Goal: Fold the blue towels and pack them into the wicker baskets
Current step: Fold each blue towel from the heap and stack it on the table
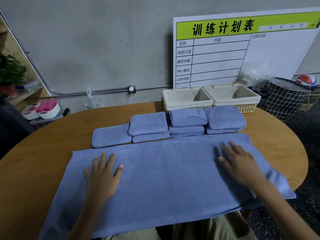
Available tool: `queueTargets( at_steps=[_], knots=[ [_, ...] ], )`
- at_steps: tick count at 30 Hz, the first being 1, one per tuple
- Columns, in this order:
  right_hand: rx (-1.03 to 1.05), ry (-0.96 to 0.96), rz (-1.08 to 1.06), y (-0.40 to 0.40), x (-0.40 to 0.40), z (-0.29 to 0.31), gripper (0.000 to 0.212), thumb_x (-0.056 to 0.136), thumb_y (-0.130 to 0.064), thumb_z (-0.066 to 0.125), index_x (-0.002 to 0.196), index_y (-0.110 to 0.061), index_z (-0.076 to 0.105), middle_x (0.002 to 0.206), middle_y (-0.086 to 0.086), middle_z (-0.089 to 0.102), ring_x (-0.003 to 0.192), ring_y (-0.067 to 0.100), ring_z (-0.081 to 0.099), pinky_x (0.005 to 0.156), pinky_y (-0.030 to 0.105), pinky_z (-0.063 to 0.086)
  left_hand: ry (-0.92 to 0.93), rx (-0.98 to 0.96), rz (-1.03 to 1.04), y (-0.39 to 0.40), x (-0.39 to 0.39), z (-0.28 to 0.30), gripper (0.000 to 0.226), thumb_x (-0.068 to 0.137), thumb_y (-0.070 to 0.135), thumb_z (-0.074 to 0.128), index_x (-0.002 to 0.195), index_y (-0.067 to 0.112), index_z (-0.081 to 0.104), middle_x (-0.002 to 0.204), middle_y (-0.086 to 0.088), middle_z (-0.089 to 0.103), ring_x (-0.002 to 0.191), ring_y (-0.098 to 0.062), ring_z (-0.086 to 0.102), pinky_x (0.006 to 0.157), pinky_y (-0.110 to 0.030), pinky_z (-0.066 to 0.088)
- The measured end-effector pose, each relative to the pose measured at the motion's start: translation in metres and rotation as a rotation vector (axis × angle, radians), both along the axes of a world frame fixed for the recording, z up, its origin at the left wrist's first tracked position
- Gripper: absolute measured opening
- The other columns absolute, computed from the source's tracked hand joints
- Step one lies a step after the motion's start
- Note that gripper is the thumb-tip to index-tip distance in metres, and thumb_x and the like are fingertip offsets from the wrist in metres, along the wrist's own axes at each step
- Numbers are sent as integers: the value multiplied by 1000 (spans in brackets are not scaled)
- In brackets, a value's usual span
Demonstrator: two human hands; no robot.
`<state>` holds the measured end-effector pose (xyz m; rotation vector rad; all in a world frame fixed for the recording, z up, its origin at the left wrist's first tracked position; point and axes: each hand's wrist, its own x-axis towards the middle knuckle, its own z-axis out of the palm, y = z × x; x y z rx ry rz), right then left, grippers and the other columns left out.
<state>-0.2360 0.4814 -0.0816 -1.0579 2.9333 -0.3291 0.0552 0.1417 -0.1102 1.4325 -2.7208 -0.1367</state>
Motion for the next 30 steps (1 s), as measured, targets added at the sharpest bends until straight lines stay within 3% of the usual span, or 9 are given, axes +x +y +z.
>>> queueTargets(
  at_steps=[4, 8, 10, 12, 16, 18, 22, 26, 30],
  knots=[
    [-41, -69, 71, -23, 7, -23, 62, 99, -63, 18, 153, -38, 31, 165, -10, 19, 154, 20, 12, 120, 45, 13, 23, -8, -6, 2, 2, 0, 65, 102, 60, 29, 160, 34, 15, 169, 1, 6, 155, -27, 4, 119, -58, 11],
    [-90, -21, 27, -1, 5, -29, 62, 98, -64, 24, 150, -35, 40, 161, -7, 30, 151, 19, 23, 118, 44, 23, 8, -38, 0, 0, 5, 0, 65, 101, 61, 29, 159, 35, 16, 169, 1, 8, 154, -27, 5, 118, -58, 14],
    [-113, 88, 3, 8, 8, -27, 56, 95, -60, 37, 140, -31, 55, 150, -5, 48, 138, 24, 44, 106, 47, 37, -10, -48, 2, 0, 3, -1, 65, 101, 61, 29, 159, 35, 17, 169, 1, 9, 154, -27, 7, 117, -58, 15],
    [-149, 195, -16, 6, 4, -21, 36, 96, -49, 53, 120, -27, 68, 127, -2, 63, 114, 30, 59, 88, 47, 45, 14, -53, 13, -1, 1, -1, 63, 100, 60, 37, 156, 33, 28, 167, -1, 19, 152, -29, 15, 115, -59, 20],
    [-282, 270, 55, -31, -17, -5, 10, 93, -25, 65, 99, -20, 71, 93, 2, 63, 84, 36, 60, 68, 40, 41, 286, -138, -22, -22, -6, 1, 37, 91, 38, 67, 122, 19, 70, 135, -7, 61, 122, -36, 55, 95, -57, 44],
    [-303, 274, 170, -56, -26, -8, 11, 91, -16, 68, 102, -18, 70, 93, 3, 63, 83, 36, 60, 65, 38, 40, 353, -162, -51, -37, -14, 7, 26, 91, 27, 69, 114, 14, 73, 123, -8, 66, 111, -36, 59, 90, -55, 48],
    [-256, 276, 274, -91, -33, -22, 12, 91, -18, 70, 102, -16, 69, 98, 3, 63, 84, 36, 57, 64, 41, 46, 343, -173, -109, -59, -31, 8, 21, 92, 18, 69, 111, 14, 73, 110, -7, 66, 103, -36, 60, 85, -54, 48],
    [-251, 294, 286, -103, -36, -18, 9, 90, -25, 72, 92, -17, 69, 89, 2, 62, 79, 33, 59, 63, 40, 47, 345, -226, -171, -70, -31, 0, 19, 91, 19, 70, 109, 17, 74, 98, -4, 62, 94, -35, 59, 77, -52, 51],
    [-234, 254, 382, -124, -29, -13, 17, 95, -29, 65, 105, -16, 69, 98, 5, 65, 87, 31, 61, 71, 40, 49, 336, -336, -276, -68, -37, 3, 28, 89, 35, 59, 104, 18, 75, 90, -3, 58, 83, -33, 58, 69, -46, 47]
  ],
)
